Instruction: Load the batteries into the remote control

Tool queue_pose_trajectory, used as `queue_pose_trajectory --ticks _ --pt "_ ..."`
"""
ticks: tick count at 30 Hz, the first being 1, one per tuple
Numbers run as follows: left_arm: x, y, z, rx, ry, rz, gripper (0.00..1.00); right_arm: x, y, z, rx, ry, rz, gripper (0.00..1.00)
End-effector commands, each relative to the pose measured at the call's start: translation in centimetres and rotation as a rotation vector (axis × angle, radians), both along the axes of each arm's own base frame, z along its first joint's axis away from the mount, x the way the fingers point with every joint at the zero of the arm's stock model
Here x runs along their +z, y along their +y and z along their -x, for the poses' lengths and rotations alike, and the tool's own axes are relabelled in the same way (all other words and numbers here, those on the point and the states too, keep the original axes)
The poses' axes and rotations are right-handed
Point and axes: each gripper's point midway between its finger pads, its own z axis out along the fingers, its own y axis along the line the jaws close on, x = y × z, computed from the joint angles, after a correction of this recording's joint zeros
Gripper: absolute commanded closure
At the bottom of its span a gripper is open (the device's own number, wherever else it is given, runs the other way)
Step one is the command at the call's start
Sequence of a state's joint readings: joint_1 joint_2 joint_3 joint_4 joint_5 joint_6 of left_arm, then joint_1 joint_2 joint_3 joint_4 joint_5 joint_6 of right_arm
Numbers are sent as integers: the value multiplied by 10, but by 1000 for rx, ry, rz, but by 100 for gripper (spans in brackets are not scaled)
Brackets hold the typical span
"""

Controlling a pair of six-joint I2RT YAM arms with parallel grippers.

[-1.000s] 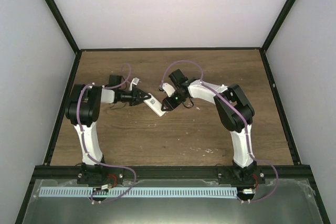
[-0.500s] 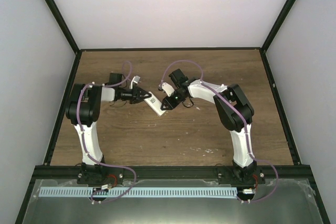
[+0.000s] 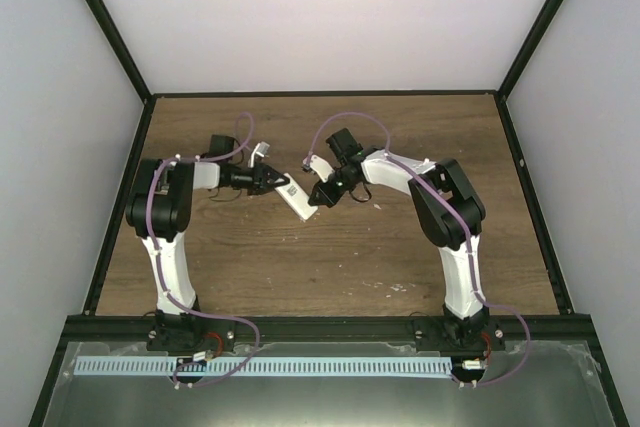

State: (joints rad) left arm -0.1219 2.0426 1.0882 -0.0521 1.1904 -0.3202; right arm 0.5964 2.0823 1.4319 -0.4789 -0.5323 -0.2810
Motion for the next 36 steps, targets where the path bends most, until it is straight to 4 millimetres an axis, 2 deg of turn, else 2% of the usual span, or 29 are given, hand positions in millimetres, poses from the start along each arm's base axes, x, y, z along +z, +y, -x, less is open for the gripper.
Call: queue_pose_trajectory --ticks 1,5,8,10,13,18,21,23,26,28,31,33,36 --pt "7 -37 43 -171 98 97 98 -28 10 -21 17 -102 23 95" --pt "8 -39 43 -174 96 97 98 -22 15 -26 10 -108 6 95" --pt "9 -39 43 -174 92 97 98 0 18 -34 -9 -139 -21 93" --pt "12 -39 43 -176 88 100 97 27 19 -39 -26 -177 -45 90" --pt "19 -39 43 -182 76 115 97 85 17 -45 -50 -264 -77 84" --pt "37 -42 45 -202 49 133 97 175 -7 -55 -139 -481 -69 70" --pt "47 -45 45 -215 42 134 97 213 -29 -61 -218 -599 -32 59" --pt "55 -47 47 -223 36 133 97 229 -46 -65 -287 -649 0 55" --pt "69 -50 48 -233 22 138 97 239 -66 -63 -357 -629 -1 49" --pt "79 -52 50 -239 15 147 97 235 -74 -52 -353 -545 -31 46" --pt "95 -53 55 -256 2 166 97 215 -78 -26 -309 -381 -71 42" --pt "107 -53 60 -268 -18 179 96 202 -73 -4 -259 -278 -114 37" --pt "118 -53 69 -286 -30 181 95 193 -66 23 -204 -146 -172 29"
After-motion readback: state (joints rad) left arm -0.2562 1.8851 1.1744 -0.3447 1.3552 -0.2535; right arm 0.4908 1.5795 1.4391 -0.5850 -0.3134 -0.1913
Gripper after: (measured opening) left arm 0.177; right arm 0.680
